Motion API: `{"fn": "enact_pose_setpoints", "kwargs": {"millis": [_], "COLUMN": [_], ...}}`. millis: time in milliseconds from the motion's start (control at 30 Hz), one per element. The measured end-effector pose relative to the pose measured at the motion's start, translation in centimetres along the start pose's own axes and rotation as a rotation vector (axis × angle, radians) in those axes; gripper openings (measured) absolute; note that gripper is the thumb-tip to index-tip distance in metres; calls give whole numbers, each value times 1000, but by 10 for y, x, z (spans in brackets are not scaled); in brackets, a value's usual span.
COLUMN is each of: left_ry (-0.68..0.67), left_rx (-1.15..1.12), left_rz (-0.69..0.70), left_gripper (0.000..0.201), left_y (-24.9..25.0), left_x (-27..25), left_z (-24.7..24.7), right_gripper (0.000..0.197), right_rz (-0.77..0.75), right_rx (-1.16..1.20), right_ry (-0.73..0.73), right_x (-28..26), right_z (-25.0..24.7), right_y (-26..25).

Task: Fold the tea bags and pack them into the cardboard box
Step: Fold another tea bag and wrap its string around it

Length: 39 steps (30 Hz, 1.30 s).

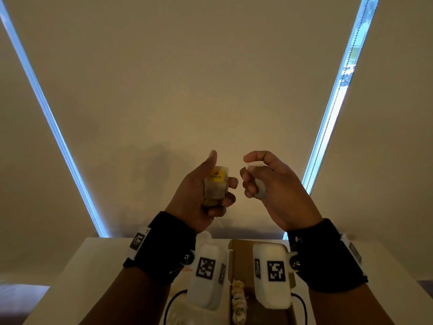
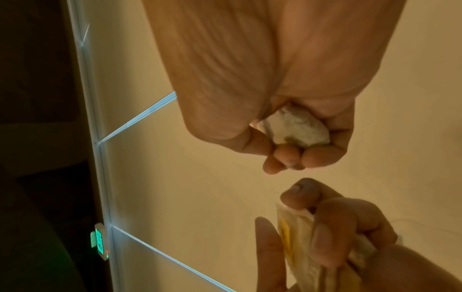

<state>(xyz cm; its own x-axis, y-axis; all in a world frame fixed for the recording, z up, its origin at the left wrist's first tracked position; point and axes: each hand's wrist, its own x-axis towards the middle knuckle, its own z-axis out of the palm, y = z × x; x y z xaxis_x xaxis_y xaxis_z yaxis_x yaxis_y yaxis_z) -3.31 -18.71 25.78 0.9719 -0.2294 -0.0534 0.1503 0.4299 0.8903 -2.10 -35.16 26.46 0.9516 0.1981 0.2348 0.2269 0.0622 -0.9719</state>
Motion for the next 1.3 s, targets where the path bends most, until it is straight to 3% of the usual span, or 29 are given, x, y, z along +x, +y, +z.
{"fn": "enact_pose_setpoints", "kwargs": {"millis": [100,200,333,467,700,900,1033,1300], "left_ry": [-2,13,-28,-8,52,102,82,53], "left_rx": [109,181,239,254,299,227,334,480], "left_rz": [14,16,28,90,175,198,280,389], "left_gripper": [58,60,61,57,15,28,35,21], "left_y": [-3,-6,-9,-12,-10,-3,2,3], "left_x": [0,-1,-1,-1,-4,-6,-10,-8], "left_z": [3,6,6,3,-11,-16,-9,-1], "right_gripper": [15,34,13,17,10,8,3,10], "right_rz": [-91,-185,-271,-221,-159,-156,-164,-173], "right_rx": [-350,-472,-433,-293,-54,-44,-114,-175], "right_ry": [-48,-39,-18,37,54,18,-30,-116], "right_x": [-4,-5,-6,-6,-1,-1,0,0], "right_z": [5,6,1,-8,-19,-22,-20,-17], "right_y": [-3,0,4,3,-2,-2,-1,-1]}}
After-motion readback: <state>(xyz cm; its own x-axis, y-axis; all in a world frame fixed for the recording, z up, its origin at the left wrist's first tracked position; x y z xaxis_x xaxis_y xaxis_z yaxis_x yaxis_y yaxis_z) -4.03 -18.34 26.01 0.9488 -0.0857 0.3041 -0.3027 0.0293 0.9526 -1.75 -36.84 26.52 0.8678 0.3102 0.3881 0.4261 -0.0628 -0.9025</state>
